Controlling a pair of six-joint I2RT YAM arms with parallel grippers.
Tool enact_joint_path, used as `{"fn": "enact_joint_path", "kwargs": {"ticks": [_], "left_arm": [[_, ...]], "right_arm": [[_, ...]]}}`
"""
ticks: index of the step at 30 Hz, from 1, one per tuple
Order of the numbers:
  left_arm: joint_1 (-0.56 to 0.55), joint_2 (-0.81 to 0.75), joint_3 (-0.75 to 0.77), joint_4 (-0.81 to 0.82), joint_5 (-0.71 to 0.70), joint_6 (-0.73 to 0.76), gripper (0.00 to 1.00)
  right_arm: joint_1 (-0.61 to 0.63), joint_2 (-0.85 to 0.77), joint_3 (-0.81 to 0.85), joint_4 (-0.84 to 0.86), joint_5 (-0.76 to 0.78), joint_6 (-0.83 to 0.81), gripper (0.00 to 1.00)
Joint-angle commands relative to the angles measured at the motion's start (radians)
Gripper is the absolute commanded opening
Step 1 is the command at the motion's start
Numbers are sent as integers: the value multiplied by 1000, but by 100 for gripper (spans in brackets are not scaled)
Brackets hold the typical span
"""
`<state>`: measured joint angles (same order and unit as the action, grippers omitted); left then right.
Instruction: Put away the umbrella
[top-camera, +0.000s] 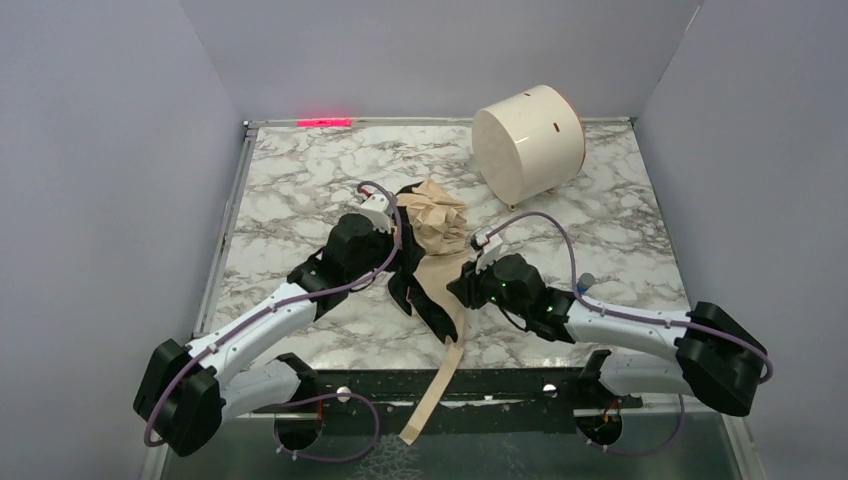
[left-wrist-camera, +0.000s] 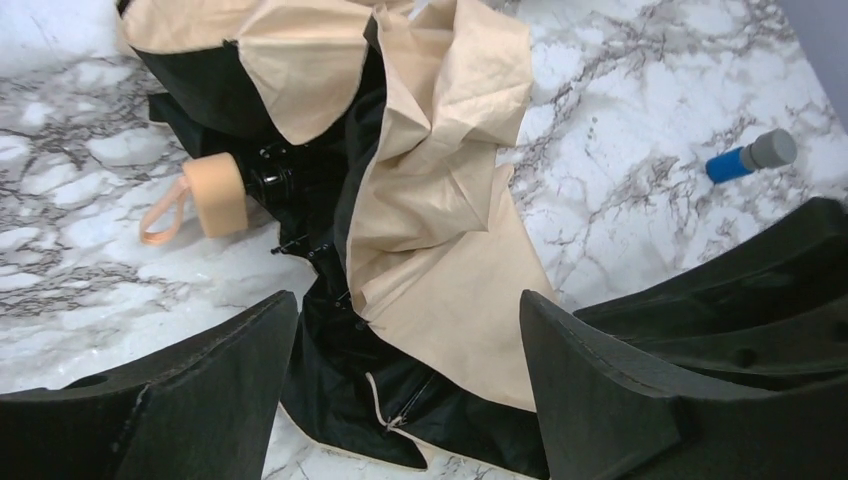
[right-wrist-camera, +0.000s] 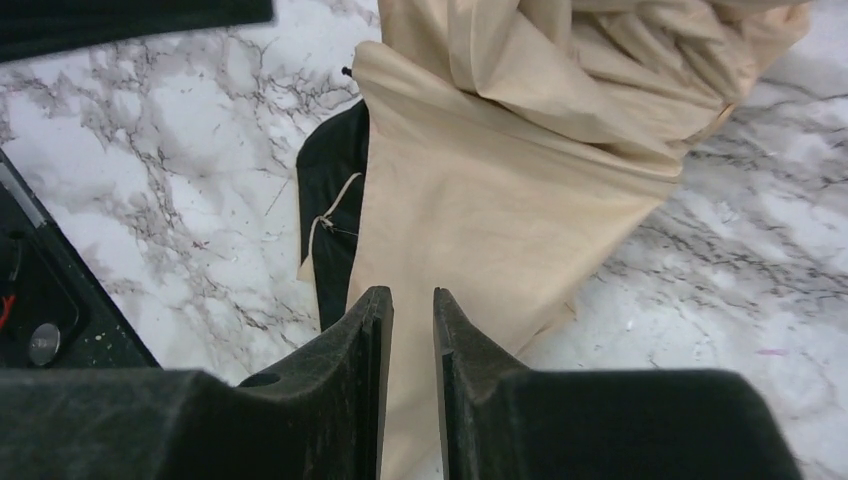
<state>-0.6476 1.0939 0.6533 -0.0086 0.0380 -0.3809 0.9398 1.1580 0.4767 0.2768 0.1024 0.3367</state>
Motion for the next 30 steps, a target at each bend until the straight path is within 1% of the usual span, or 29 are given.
{"fn": "enact_joint_path", "kwargs": {"ticks": [1,5,9,11,13,15,18,25,30], "left_arm": [[10,-63,-12,-33,-78,-37,83],[15,-42,4,-21,-63,-39,82],[24,6,18,4,-45,-20,78],[32,38,26,37,-39,-12,75],[40,73,33,61,6,-1,71],[44,104,40,93,30,12,67],[50,152,60,119,28,38,62],[65,230,108,189,71,66,58],[70,260,148,191,92,102,49]], "right_arm": [[-2,108,-39,176,-61,49,25],[-3,201,-78,286,-89,81,20],[-3,258,-102,347,-131,122,16],[-3,279,-114,365,-138,147,15],[-4,300,-124,388,-155,166,13],[-3,320,-125,406,-191,177,12],[-3,342,-124,425,-231,190,12],[-3,385,-110,437,-286,198,12],[-3,403,-104,447,-299,202,11]]}}
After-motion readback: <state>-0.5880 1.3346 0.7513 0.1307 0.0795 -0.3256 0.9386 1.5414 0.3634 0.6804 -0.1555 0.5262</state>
